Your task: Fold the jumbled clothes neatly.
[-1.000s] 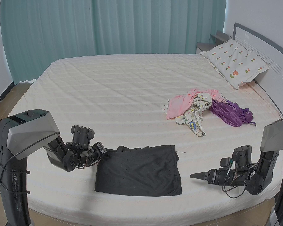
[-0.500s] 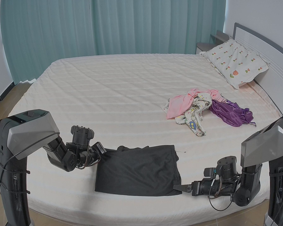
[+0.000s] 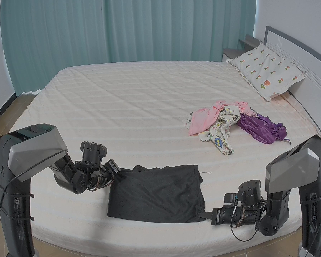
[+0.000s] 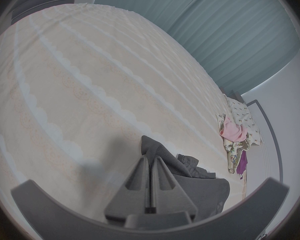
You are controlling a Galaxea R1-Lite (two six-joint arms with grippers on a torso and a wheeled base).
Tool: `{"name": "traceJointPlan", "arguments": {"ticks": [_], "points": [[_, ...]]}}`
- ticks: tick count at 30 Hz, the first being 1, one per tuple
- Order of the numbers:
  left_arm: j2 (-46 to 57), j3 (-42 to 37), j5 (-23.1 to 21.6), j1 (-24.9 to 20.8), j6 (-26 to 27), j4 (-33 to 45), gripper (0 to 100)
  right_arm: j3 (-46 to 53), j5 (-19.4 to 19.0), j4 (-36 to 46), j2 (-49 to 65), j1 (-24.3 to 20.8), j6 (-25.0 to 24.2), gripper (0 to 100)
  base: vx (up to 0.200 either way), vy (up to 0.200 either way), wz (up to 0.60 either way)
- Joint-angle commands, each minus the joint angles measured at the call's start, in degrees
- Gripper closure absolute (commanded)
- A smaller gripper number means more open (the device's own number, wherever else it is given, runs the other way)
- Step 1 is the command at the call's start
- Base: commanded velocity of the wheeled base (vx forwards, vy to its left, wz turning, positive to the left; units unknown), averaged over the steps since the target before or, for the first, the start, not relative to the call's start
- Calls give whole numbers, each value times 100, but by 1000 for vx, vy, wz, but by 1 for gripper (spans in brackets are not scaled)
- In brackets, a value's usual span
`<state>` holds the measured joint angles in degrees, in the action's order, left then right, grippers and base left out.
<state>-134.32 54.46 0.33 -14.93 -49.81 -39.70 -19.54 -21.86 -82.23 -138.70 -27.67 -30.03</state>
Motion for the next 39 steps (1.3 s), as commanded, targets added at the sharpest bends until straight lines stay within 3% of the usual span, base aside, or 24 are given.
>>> {"name": "traceJointPlan", "arguments": {"ticks": [1, 21, 22, 23, 32, 39], "points": [[2, 4, 2, -1, -2, -2, 100, 38, 6, -4, 1, -1, -3, 100, 0, 0, 0], [-42, -58, 11, 17, 15, 7, 100, 407, 24, -13, 124, 51, 32, 100, 0, 0, 0], [-33, -67, 11, 26, 15, 7, 100, 398, 24, -13, 116, 51, 41, 0, 0, 0, 0], [-24, -75, 2, 26, -2, 15, 0, 381, 24, -13, 107, 51, 41, 0, 0, 0, 0], [55, -242, -15, 34, -37, -2, 0, 363, 50, -259, 177, 95, -38, 0, 0, 0, 0], [846, -1051, -622, 113, -134, -46, 0, 381, 50, -452, 291, 482, -416, 0, 0, 0, 0]]}}
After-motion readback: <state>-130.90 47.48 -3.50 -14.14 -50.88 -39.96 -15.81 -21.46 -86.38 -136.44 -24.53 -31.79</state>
